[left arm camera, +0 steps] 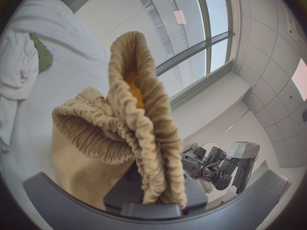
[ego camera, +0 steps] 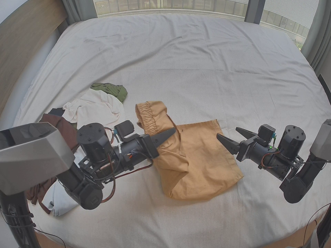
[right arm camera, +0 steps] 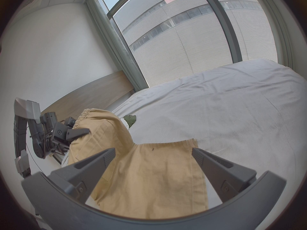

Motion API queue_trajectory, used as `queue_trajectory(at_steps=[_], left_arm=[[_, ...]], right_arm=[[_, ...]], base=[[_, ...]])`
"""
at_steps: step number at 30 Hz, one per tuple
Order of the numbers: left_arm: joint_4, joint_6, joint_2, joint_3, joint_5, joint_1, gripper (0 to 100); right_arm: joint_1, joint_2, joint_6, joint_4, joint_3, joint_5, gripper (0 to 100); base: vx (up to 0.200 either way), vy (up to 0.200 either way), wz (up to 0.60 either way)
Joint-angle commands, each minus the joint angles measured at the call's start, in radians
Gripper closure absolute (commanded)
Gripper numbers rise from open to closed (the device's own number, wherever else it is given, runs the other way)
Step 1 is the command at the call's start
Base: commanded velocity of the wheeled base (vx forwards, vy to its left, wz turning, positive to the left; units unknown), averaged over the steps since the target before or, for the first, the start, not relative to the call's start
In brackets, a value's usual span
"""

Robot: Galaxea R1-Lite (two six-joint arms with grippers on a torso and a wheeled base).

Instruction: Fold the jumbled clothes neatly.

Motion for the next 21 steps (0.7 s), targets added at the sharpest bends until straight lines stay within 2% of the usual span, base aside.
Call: queue_trajectory(at_steps=[1,21], left_arm=[[0.006,-0.017,0.093,-0.095,0.019,-0.070,100],[0.002,-0.057,0.209,-0.183,0.022,-0.125,100]], right_arm=[[-0.024,-0.015,0.018,-0.001,-0.022,0.000,0],[-0.040,-0.025,0.020,0.001,-0.038,-0.001,0]], base=[[0.000,0.000,0.00],[0.000,0.000,0.00]])
